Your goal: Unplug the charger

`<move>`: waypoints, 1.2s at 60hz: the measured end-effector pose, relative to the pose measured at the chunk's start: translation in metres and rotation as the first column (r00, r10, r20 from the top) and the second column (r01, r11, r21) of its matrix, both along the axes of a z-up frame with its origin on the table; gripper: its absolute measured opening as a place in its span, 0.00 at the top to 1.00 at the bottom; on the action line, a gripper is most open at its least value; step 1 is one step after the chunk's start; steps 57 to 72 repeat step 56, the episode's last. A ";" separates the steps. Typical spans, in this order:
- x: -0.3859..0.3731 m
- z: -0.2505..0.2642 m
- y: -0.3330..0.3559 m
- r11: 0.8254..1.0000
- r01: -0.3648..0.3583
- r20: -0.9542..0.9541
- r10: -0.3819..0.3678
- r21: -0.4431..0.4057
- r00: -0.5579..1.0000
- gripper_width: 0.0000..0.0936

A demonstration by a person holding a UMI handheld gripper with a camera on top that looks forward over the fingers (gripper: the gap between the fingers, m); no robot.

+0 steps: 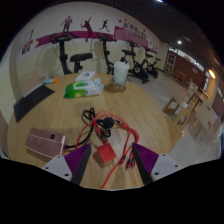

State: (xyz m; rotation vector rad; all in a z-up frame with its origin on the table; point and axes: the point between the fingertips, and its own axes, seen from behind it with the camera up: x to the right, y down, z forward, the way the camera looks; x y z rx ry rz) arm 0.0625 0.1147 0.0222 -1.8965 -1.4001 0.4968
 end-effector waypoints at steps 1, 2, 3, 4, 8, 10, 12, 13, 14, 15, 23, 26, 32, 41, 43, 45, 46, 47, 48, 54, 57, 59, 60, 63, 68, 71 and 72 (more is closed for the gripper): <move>0.004 0.012 -0.001 1.000 0.001 -0.007 -0.001 -0.002 1.000 0.10; 0.010 0.022 -0.004 1.000 -0.002 -0.015 0.002 -0.008 1.000 0.09; 0.016 0.031 -0.008 1.000 -0.004 -0.024 0.003 -0.012 1.000 0.09; 0.021 0.041 -0.011 1.000 -0.005 -0.033 0.004 -0.017 0.999 0.09; 0.039 0.086 -0.025 0.999 0.003 -0.077 -0.006 -0.037 0.997 0.08; 0.055 0.107 -0.034 0.999 0.003 -0.091 -0.007 -0.042 0.996 0.08; 0.079 0.127 -0.046 0.999 -0.004 -0.100 -0.001 -0.043 0.995 0.09; 0.087 0.136 -0.051 0.999 -0.008 -0.104 0.004 -0.043 0.995 0.09; 0.097 0.145 -0.057 0.999 -0.014 -0.106 0.009 -0.042 0.994 0.09; 0.106 0.153 -0.063 0.999 -0.019 -0.105 0.015 -0.041 0.994 0.09; 0.174 0.201 -0.104 0.999 -0.045 -0.087 0.043 -0.021 0.995 0.09; 0.198 0.209 -0.116 0.999 -0.045 -0.087 0.043 -0.014 0.995 0.08; 0.234 0.220 -0.134 1.000 -0.025 -0.080 0.024 -0.017 0.997 0.09; 0.264 0.220 -0.155 0.999 -0.001 -0.069 -0.002 -0.042 0.998 0.08; 0.266 0.219 -0.159 0.999 0.002 -0.066 -0.005 -0.050 0.998 0.08; 0.266 0.214 -0.165 0.998 0.001 -0.065 -0.005 -0.059 0.998 0.08; 0.265 0.214 -0.167 0.998 -0.001 -0.065 -0.003 -0.064 0.998 0.08; 0.265 0.213 -0.169 0.998 -0.004 -0.065 0.000 -0.069 0.998 0.08; 0.264 0.213 -0.172 0.997 -0.009 -0.066 0.004 -0.072 0.998 0.09; 0.257 0.215 -0.180 0.997 -0.032 -0.061 0.028 -0.068 0.998 0.09; 0.254 0.215 -0.184 0.997 -0.037 -0.064 0.033 -0.073 0.997 0.08; 0.254 0.215 -0.184 0.997 -0.037 -0.064 0.033 -0.073 0.997 0.08; 0.254 0.215 -0.184 0.997 -0.037 -0.064 0.033 -0.073 0.997 0.08; 0.254 0.215 -0.184 0.997 -0.037 -0.064 0.033 -0.073 0.997 0.08; 0.254 0.215 -0.184 0.997 -0.037 -0.064 0.033 -0.073 0.997 0.08; 0.254 0.215 -0.184 0.997 -0.037 -0.064 0.033 -0.073 0.997 0.08; 0.254 0.215 -0.184 0.997 -0.037 -0.064 0.033 -0.073 0.997 0.08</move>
